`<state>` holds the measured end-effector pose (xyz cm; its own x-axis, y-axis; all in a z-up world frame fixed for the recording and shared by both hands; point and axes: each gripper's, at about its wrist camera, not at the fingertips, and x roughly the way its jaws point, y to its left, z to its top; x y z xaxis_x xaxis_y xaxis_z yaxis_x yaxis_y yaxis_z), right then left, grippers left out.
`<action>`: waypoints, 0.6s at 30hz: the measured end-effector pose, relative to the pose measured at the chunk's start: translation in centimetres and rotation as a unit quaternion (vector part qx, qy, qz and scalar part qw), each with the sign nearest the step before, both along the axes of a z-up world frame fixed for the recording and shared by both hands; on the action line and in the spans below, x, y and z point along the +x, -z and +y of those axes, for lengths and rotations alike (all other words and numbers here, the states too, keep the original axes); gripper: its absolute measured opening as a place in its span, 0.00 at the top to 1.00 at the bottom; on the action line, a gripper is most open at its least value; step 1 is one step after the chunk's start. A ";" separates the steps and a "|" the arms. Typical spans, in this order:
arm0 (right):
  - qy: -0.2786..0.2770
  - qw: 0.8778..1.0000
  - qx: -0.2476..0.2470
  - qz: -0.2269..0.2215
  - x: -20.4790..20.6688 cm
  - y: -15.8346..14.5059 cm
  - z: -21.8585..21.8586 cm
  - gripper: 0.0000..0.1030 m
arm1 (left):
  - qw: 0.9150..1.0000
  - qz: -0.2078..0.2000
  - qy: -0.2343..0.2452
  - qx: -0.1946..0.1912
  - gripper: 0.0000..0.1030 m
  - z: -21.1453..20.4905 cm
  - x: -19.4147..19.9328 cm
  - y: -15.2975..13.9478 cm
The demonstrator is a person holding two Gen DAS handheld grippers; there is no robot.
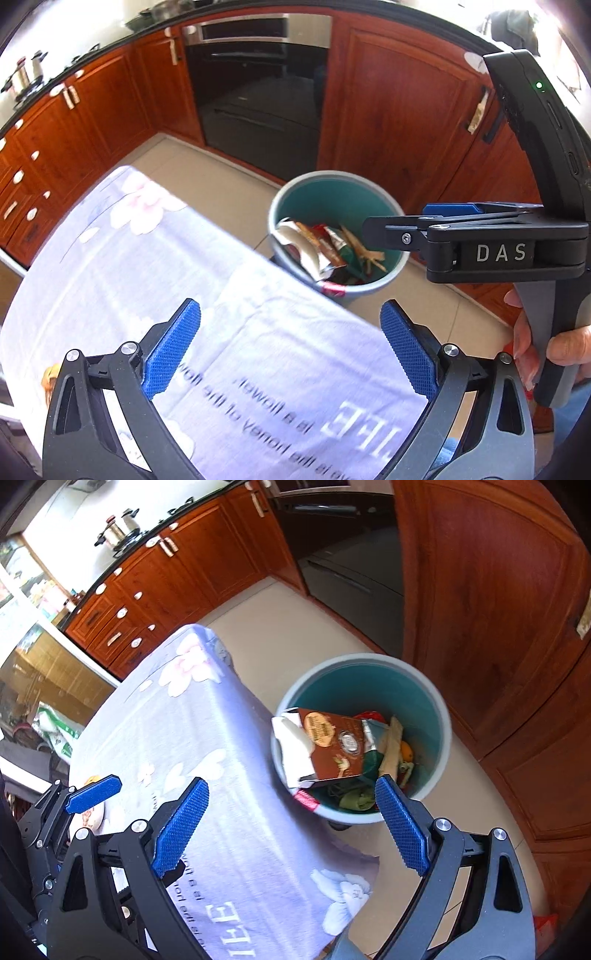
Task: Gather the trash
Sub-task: 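Move both tools back over the table toward the wicker bowl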
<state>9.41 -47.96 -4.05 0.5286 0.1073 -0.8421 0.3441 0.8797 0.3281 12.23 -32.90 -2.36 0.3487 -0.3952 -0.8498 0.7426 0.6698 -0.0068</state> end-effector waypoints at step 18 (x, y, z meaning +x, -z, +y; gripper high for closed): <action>-0.144 0.989 -0.031 0.011 4.9 -1.9 17.6 0.15 | 0.989 -0.007 -0.149 -0.013 0.04 20.6 2.0 -0.9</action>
<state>14.28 -30.41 -2.11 0.4653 0.1994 -0.8624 0.0820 0.9604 0.2663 14.20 -12.33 -1.51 0.4653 -0.2952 -0.8345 0.5126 0.8584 -0.0179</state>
